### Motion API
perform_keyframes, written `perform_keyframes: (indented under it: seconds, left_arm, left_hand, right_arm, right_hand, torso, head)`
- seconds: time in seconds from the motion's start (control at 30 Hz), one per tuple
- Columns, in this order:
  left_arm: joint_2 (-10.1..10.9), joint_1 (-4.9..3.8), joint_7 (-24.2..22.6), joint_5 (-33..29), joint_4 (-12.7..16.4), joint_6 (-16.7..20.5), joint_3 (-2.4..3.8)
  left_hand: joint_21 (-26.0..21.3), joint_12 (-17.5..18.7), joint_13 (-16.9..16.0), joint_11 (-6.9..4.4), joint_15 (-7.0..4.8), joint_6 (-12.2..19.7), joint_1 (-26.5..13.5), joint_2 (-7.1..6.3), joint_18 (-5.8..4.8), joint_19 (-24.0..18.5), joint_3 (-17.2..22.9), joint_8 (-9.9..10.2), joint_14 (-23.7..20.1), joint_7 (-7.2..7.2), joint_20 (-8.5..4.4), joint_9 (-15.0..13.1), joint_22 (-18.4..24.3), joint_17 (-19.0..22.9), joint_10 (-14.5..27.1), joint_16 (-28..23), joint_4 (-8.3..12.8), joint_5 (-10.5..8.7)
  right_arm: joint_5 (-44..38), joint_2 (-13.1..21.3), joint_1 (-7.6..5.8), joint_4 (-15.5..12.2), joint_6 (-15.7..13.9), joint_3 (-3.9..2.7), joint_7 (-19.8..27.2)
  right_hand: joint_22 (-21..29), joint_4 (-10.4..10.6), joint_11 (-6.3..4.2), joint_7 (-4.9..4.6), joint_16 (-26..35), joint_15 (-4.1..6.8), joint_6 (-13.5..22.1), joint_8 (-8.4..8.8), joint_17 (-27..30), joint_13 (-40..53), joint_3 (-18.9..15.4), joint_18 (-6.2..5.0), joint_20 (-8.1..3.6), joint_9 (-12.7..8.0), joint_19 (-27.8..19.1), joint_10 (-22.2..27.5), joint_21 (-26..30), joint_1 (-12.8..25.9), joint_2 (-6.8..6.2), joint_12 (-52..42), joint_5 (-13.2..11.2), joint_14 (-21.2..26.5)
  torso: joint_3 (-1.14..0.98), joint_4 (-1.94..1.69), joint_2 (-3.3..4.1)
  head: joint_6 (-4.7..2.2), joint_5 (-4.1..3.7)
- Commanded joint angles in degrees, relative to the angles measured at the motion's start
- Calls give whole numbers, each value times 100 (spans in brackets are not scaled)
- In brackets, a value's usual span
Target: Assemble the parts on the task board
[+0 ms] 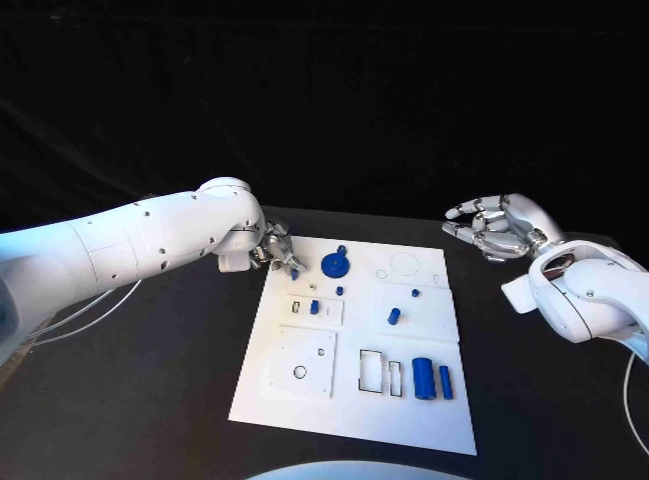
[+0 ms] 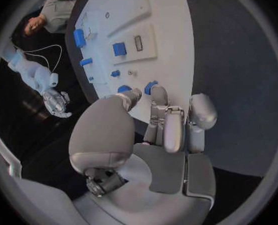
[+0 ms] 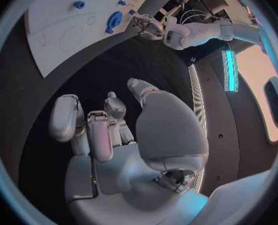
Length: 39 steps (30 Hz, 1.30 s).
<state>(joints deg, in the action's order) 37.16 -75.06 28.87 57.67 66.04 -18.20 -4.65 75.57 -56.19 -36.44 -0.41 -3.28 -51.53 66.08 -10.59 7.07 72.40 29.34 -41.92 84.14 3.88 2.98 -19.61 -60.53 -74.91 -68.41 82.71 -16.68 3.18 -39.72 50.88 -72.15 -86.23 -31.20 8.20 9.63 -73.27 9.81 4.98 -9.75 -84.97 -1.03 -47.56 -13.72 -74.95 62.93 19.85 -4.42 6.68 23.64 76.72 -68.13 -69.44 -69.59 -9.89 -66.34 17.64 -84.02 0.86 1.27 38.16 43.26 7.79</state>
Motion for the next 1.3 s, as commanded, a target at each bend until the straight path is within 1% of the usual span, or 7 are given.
perform_keyframes:
  seconds: [0.03,0.27,0.53,0.7,0.83,1.0,1.3]
  left_arm:
    - [-12,0,8,95,8,-100,2]
    - [-14,1,4,124,24,-63,2]
    - [-26,1,-3,97,16,22,2]
    - [-37,2,-2,87,3,10,2]
    - [-63,5,3,84,-29,-43,-2]
    - [-102,33,12,82,-70,-144,-24]
    - [-117,53,25,90,-85,-266,-41]
  left_hand:
    - [37,-51,-48,-2,-44,-3,13,-77,-107,21,73,-39,241,-17,-13,-14,-15,-181,-44,22,4,6]
    - [51,-134,-130,-11,-52,23,102,-126,-110,22,211,-117,241,-28,-21,-43,-38,-180,-53,20,9,3]
    - [65,-196,-180,-26,-65,88,318,-44,-112,16,512,-236,242,-43,-34,-86,-60,-182,-37,19,33,2]
    - [76,-214,-193,-34,-72,144,492,-37,-114,17,714,-309,242,-51,-41,-113,-82,-183,-23,19,73,2]
    - [84,-261,-261,-35,-73,150,518,-42,-117,24,753,-326,242,-53,-42,-119,-97,-184,-54,19,79,0]
    - [88,-283,-289,-36,-74,148,523,-53,-119,28,764,-338,242,-54,-42,-123,-105,-183,-70,19,79,-1]
    - [89,-277,-273,-37,-74,152,531,-64,-119,28,776,-345,242,-55,-43,-126,-106,-181,-65,18,83,-1]
  right_arm:
    - [-26,-4,4,-1,67,0,12]
    - [-26,-8,5,0,69,0,13]
    - [-26,-12,6,2,74,0,11]
    - [-26,-13,7,3,79,0,9]
    - [-26,-13,8,3,81,0,8]
    - [-26,-6,8,1,83,0,8]
    - [-26,3,9,-4,83,0,7]
  right_hand:
    - [-9,34,-18,6,37,48,46,-35,-186,-7,-1,-92,-8,-6,-25,-11,19,-43,0,-24,32,-255]
    - [-9,34,-18,6,37,48,46,-35,-186,-7,-1,-92,-8,-6,-25,-11,19,-43,0,-24,32,-255]
    - [-9,34,-18,6,37,48,46,-35,-186,-7,-1,-92,-8,-6,-25,-11,19,-43,0,-24,32,-255]
    - [-10,44,-18,6,36,48,47,-44,-189,0,0,-91,-9,-7,-23,-21,20,-39,0,-36,48,-256]
    - [-10,44,-18,6,36,48,47,-44,-189,0,0,-91,-9,-7,-23,-21,20,-39,0,-36,48,-256]
    - [-10,44,-18,6,36,48,47,-44,-189,0,0,-91,-9,-7,-23,-21,20,-39,0,-36,48,-256]
    - [-10,44,-18,6,36,48,47,-44,-189,0,0,-91,-9,-7,-23,-21,20,-39,0,-36,48,-256]
  torso:
    - [2,1,-1]
    - [-3,0,-3]
    - [-6,-2,-7]
    - [-7,1,-9]
    - [-3,4,-6]
    - [0,10,2]
    - [-2,-1,-4]
  head:
    - [4,-2]
    - [13,5]
    - [18,7]
    - [23,14]
    - [30,14]
    - [35,1]
    - [56,-10]
